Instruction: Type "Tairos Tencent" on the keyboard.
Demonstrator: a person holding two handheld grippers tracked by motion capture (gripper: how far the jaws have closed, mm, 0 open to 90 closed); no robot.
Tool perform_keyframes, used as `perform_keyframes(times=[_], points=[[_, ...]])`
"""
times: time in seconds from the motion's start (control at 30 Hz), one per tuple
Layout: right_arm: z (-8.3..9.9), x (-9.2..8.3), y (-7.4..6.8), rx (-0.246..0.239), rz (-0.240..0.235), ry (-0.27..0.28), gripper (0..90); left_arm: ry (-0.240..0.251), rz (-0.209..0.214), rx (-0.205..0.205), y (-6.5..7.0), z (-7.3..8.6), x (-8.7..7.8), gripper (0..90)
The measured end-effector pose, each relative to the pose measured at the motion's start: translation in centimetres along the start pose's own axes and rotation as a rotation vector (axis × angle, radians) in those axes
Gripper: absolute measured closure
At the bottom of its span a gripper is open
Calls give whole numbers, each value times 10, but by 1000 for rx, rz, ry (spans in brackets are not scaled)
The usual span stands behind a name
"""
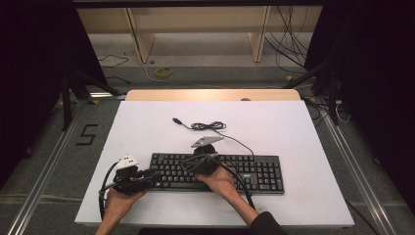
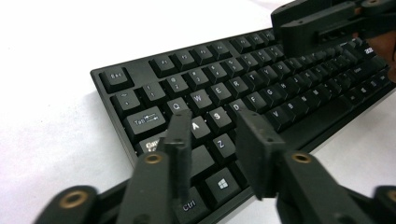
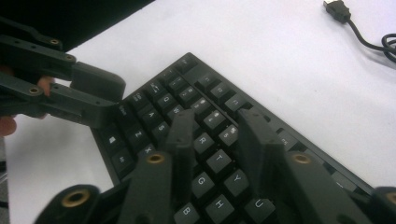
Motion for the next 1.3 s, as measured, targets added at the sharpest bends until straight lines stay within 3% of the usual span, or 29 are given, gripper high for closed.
perform_keyframes(times=[0.97, 1.3], points=[[5, -20, 5, 7, -12, 33, 453, 23, 8, -23, 2, -6, 0, 374], [8, -23, 4, 8, -15, 31, 437, 30, 8, -18, 3, -9, 0, 343]])
Point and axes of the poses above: each handheld gripper's, and its own axes: x roughly forward along the jaws, z roughly out of its underside, y roughly to its right, the point moved 6 cm from there along x, roughly forward along the jaws, and after that the axes turned 1 degree about -x, right-handed, at the moved point
